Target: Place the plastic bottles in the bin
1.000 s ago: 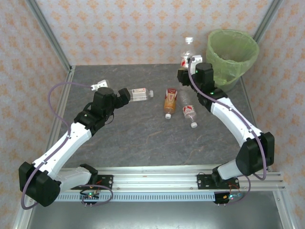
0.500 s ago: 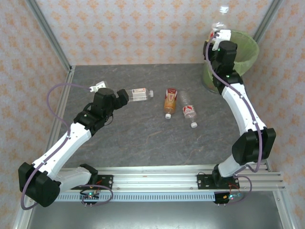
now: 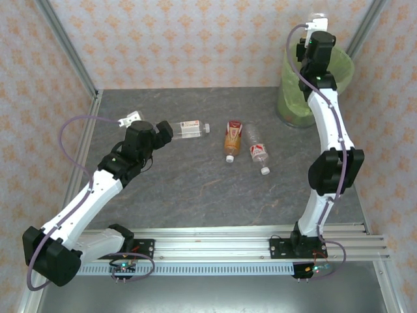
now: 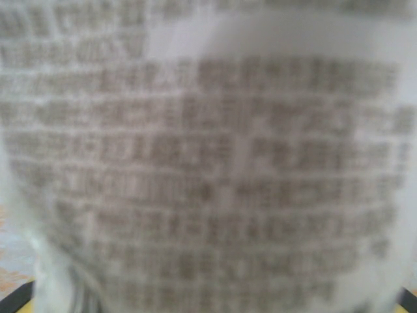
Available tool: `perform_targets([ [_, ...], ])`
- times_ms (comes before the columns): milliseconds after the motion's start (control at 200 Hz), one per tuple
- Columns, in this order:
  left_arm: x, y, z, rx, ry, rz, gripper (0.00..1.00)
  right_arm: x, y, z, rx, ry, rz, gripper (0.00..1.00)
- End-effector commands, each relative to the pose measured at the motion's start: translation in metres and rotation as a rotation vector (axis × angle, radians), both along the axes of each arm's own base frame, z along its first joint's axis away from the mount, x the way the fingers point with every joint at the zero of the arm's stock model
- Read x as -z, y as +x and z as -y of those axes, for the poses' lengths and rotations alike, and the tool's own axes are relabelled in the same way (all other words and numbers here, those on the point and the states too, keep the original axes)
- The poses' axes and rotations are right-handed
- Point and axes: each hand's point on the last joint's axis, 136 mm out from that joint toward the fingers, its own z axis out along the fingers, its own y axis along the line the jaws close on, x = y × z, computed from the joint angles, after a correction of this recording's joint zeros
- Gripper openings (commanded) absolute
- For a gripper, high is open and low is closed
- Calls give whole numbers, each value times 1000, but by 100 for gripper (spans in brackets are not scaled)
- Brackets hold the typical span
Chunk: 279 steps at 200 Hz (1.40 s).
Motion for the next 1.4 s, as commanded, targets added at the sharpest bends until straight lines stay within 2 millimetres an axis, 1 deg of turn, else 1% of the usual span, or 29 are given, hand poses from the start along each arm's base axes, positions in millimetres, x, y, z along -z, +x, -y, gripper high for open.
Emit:
perform_targets([
  [0,3,-3,-10,-45,17,-15,100,14,11,21,131,-100,-81,40],
  [20,3,-3,-10,-45,17,-14,100,14,13,24,150,-110,-84,41],
  [50,4,-2,-10,-44,19,-18,100,16,16,23,149,-132,-86,41],
  [105,5,-2,-10,-44,23,-23,100,16,20,22,149,-121,-68,41],
  [145,6,-1,-10,-44,25,-27,100,14,21,22,151,-118,-60,41],
  [245,8,-1,-10,-43,30,-32,100,16,24,21,172,-140,-58,41],
  [420,12,3,-9,-42,37,-39,100,44,26,18,147,-125,-118,42],
  [561,14,8,-7,-35,44,-57,100,62,32,31,168,-73,-133,42],
  [626,16,10,-5,-31,38,-63,100,71,37,35,173,-74,-142,42],
  [706,18,11,-3,-30,30,-67,100,80,42,44,197,-75,-147,43],
  [846,21,14,-1,-30,26,-76,100,81,48,60,237,-57,-135,44],
  [991,25,18,2,-30,18,-89,100,84,51,85,292,-31,-121,47],
  [1041,25,19,3,-27,14,-92,100,85,52,94,310,-24,-118,51],
  [1126,27,22,6,-22,10,-100,100,84,52,105,331,-18,-112,62],
  [1166,27,23,7,-21,6,-102,100,83,51,108,339,-13,-109,68],
  [1196,27,23,8,-18,1,-104,100,81,50,109,340,-11,-109,71],
  [1246,28,24,9,-16,-3,-105,100,79,49,106,324,-6,-113,76],
  [1261,28,25,9,-15,-4,-104,100,78,49,104,312,-2,-115,81],
  [1291,28,25,10,-14,-7,-105,100,75,48,100,286,8,-119,86],
  [1391,30,26,11,-10,-11,-108,100,64,43,90,232,67,-107,95],
])
